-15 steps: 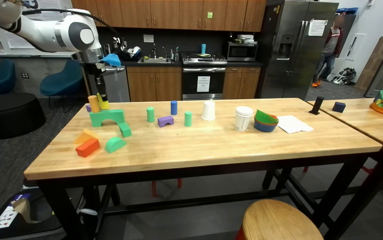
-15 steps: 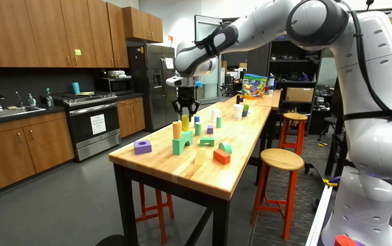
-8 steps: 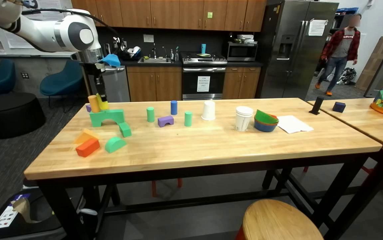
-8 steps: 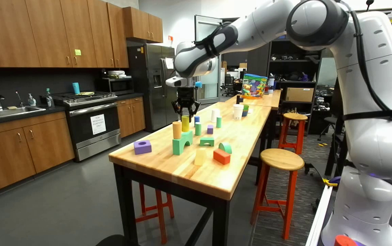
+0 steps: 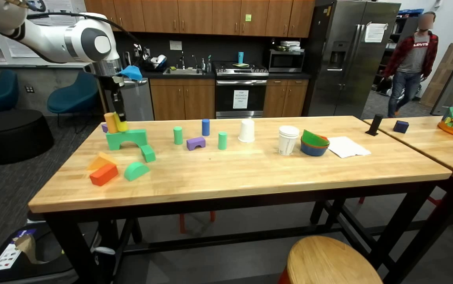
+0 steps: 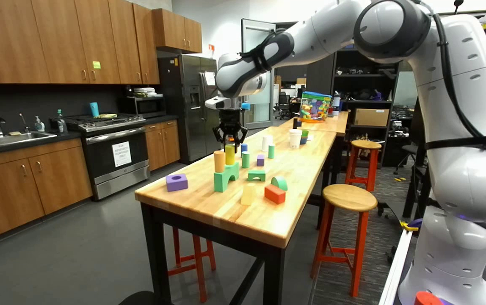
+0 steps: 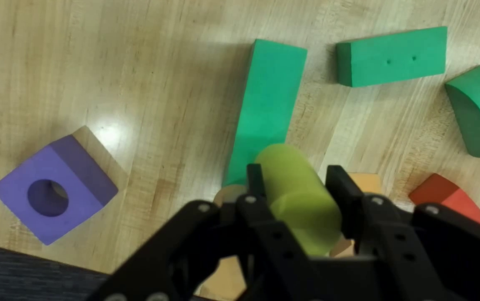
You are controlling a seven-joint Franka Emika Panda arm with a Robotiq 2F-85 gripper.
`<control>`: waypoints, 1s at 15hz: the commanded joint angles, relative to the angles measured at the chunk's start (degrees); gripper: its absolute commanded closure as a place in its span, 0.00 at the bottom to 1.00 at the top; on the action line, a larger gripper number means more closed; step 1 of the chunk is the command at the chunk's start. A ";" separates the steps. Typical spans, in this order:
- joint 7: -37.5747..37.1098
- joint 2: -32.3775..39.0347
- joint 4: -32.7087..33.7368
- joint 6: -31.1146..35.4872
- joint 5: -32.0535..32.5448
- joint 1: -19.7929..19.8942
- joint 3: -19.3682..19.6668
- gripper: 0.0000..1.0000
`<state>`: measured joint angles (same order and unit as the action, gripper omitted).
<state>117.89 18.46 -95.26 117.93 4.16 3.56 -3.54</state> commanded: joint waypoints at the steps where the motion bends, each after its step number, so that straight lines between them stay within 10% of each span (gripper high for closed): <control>1: 0.55 -0.07 0.27 -0.70 -0.57 -0.19 -0.11 0.84; 15: 0.67 0.44 1.10 -0.96 -0.65 -0.04 -0.10 0.84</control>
<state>117.90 18.68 -95.26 117.86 4.16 3.55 -3.68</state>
